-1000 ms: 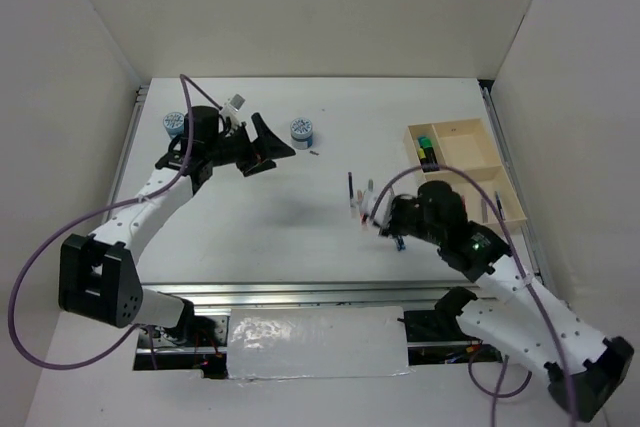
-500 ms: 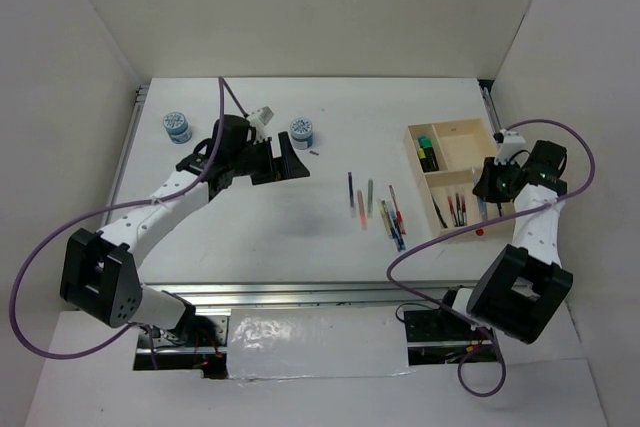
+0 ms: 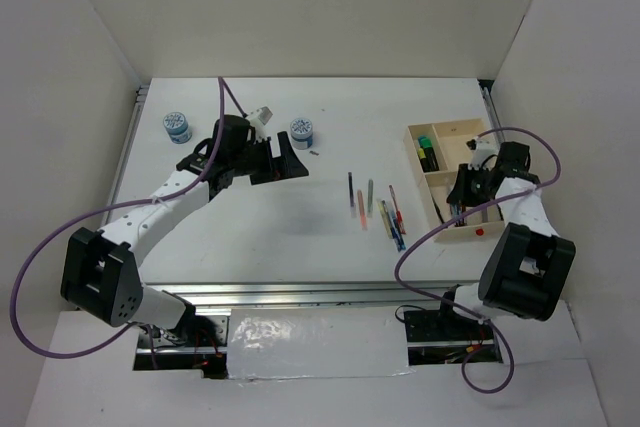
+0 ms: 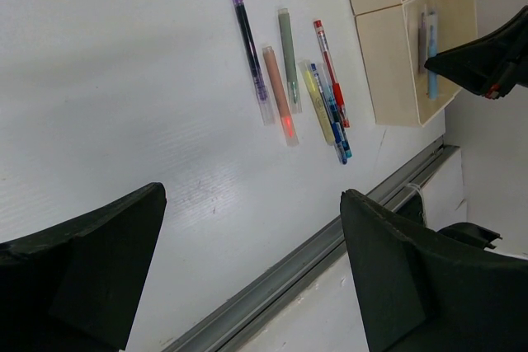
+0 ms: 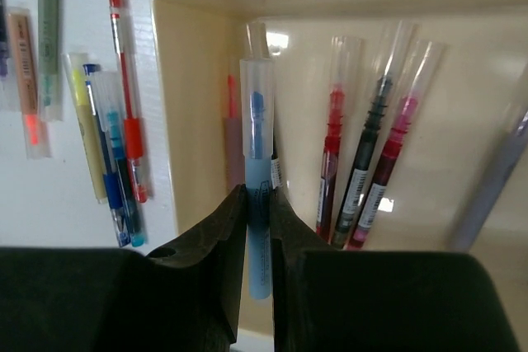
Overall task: Sort the stationery into containers
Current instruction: Place the pen in the storage box, then pick up the pen from the center of the board.
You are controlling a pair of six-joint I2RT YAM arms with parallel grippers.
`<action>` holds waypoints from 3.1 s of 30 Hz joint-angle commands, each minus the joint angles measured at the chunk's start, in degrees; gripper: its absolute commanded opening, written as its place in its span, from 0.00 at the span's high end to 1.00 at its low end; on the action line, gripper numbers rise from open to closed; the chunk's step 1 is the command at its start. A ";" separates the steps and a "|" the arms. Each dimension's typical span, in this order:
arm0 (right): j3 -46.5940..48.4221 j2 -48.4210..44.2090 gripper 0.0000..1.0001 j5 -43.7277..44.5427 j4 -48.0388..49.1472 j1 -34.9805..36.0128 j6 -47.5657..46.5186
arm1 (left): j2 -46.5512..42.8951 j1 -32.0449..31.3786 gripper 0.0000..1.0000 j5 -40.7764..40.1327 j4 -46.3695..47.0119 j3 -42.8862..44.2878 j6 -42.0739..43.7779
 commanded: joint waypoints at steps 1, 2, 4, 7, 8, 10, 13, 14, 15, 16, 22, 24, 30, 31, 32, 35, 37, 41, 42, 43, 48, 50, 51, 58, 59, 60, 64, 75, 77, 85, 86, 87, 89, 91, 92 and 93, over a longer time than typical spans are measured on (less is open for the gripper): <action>-1.30 0.34 1.00 1.88 4.56 1.67 2.81 | 0.39 -0.27 0.01 0.27 1.90 0.36 1.34; -1.47 1.13 1.00 2.32 5.17 2.11 2.90 | 0.39 -0.18 0.01 0.18 1.98 0.28 1.26; -1.91 1.83 1.00 3.11 5.79 3.43 3.77 | 0.75 -0.36 0.01 0.01 1.98 0.36 1.25; -1.83 4.20 0.95 4.60 7.11 4.92 5.62 | 0.92 -0.45 0.01 -1.31 1.63 0.28 0.99; -1.74 4.73 0.94 5.22 7.28 5.36 5.97 | 1.01 -0.53 0.01 -1.75 1.46 0.28 1.17; -1.83 5.78 0.89 7.76 8.16 6.50 7.29 | 0.92 -0.71 0.01 -3.15 1.02 0.45 1.34; -1.91 6.40 0.85 10.13 9.39 7.56 8.35 | 1.45 -0.71 0.01 -4.39 0.23 0.89 1.78; -1.91 6.41 0.84 10.58 9.57 7.73 8.44 | 1.97 -0.80 0.01 -4.65 -0.12 1.33 1.87; -1.91 6.41 0.79 11.37 9.92 8.08 8.96 | 2.06 -1.06 0.01 -5.17 -0.39 1.42 1.96; -1.91 6.32 0.75 12.86 10.27 8.78 9.22 | 2.41 -1.32 0.01 -5.27 -0.30 1.68 2.13; -2.27 4.48 0.57 14.62 10.01 9.41 10.10 | 4.87 -8.07 0.01 -13.68 -0.83 4.31 3.89; -1.92 3.51 0.56 14.54 8.88 9.49 10.37 | 6.36 -10.98 0.04 -18.78 -2.23 5.98 4.77; -0.34 -3.78 0.51 13.49 6.15 9.40 10.72 | 16.20 -20.13 0.34 -35.49 -6.71 15.55 3.28; 0.02 -4.75 0.51 13.23 5.88 9.32 10.72 | 19.61 -21.18 0.37 -37.33 -7.59 18.09 2.75; 0.45 -5.97 0.51 12.79 5.36 9.14 10.46 | 21.30 -21.54 0.41 -38.04 -8.12 19.42 1.88; 3.17 -11.15 0.51 10.77 2.82 8.44 9.93 | 28.50 -22.24 0.47 -39.72 -10.49 25.66 0.29; 3.97 -13.10 0.51 9.27 1.84 8.18 9.49 | 33.34 -22.51 0.49 -41.03 -12.68 31.37 0.03; 4.59 -18.90 0.48 6.29 0.78 7.74 7.48 | 38.35 -22.59 0.49 -42.63 -11.12 36.13 0.46; 4.59 -19.78 0.47 5.85 0.61 7.74 7.21 | 38.97 -22.51 0.48 -42.36 -10.24 36.48 0.64; 4.42 -21.00 0.47 5.75 0.52 7.65 7.03 | 39.50 -22.59 0.47 -42.44 -9.36 36.92 0.73; 4.15 -23.12 0.46 5.14 -0.27 7.74 5.72 | 44.60 -22.95 0.44 -42.97 -10.06 42.19 1.08; 3.89 -23.56 0.46 5.05 -0.62 7.65 4.93 | 45.65 -22.86 0.42 -42.36 -8.93 42.81 1.52; 3.89 -23.56 0.46 5.05 -0.62 7.56 4.75 | 45.92 -22.86 0.42 -41.92 -9.26 43.08 1.34; 3.54 -23.30 0.46 3.91 -0.01 6.24 4.39 | 41.80 -24.96 0.43 -42.62 -9.10 35.72 -0.41; 3.53 -23.13 0.46 3.82 0.17 6.24 4.48 | 41.44 -25.23 0.43 -42.19 -8.05 34.83 -0.33; 3.53 -22.95 0.46 3.73 0.43 5.98 4.57 | 41.09 -25.49 0.44 -42.36 -8.04 34.21 -0.50; 3.45 -22.86 0.46 3.47 0.43 5.98 4.66 | 41.18 -27.16 0.44 -41.48 -7.42 32.62 -0.24; 3.27 -23.57 0.46 3.12 -0.10 5.10 3.69 | 41.88 -27.61 0.45 -42.01 -8.21 30.78 -2.61; 3.71 -23.39 0.46 2.68 -0.27 4.84 3.86 | 41.35 -26.99 0.47 -41.74 -8.39 28.94 -3.66; 4.41 -23.21 0.46 1.36 -0.19 4.84 4.13 | 39.33 -24.44 0.60 -40.43 -6.72 22.69 -3.15; 4.59 -23.13 0.46 1.01 -0.27 4.84 4.22 | 39.24 -24.00 0.63 -39.81 -6.63 22.25 -2.79; 4.85 -23.21 0.46 0.57 -0.45 4.84 4.13 | 38.98 -23.65 0.67 -38.85 -6.28 21.90 -1.66; 5.12 -23.56 0.46 -0.91 -0.62 5.27 3.08 | 37.67 -22.78 0.78 -36.40 -6.02 20.85 -0.68; 5.12 -24.62 0.46 -2.06 -0.71 6.06 0.81 | 34.96 -21.64 0.87 -34.02 -6.02 19.80 0.99; 5.12 -25.66 0.46 -3.46 -0.89 7.20 -0.08 | 33.37 -21.19 0.91 -32.96 -5.58 19.00 1.51; 4.94 -26.28 0.46 -4.52 -1.41 7.90 -1.39 | 31.70 -20.23 0.93 -31.30 -4.97 18.04 2.48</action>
